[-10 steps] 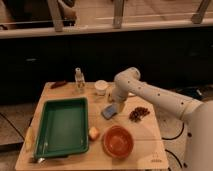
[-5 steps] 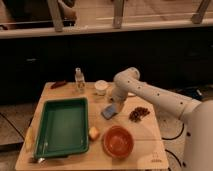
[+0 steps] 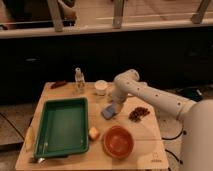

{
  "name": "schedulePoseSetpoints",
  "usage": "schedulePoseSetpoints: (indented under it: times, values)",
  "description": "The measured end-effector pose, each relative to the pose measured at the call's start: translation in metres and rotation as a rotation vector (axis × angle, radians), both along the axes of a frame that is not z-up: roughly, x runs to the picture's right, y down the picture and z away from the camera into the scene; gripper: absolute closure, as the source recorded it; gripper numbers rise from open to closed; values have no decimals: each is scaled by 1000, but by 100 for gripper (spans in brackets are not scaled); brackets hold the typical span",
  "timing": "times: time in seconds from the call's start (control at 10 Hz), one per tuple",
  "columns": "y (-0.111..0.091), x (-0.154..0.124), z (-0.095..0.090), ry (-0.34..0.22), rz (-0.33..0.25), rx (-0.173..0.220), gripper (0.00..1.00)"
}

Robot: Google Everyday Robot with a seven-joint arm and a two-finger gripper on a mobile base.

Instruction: Wipe tray with sponge

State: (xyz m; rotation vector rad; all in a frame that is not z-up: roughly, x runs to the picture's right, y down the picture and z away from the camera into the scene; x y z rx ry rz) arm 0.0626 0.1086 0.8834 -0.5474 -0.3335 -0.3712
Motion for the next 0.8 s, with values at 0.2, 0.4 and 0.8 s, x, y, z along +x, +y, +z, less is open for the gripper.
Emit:
schedulePoseSetpoints:
  times: [0.2, 0.4, 0.8]
  values:
    - [3, -1, 1, 0, -2, -4, 49]
    - [5, -1, 2, 0, -3, -3, 59]
    - [6, -4, 2, -10, -9, -1, 54]
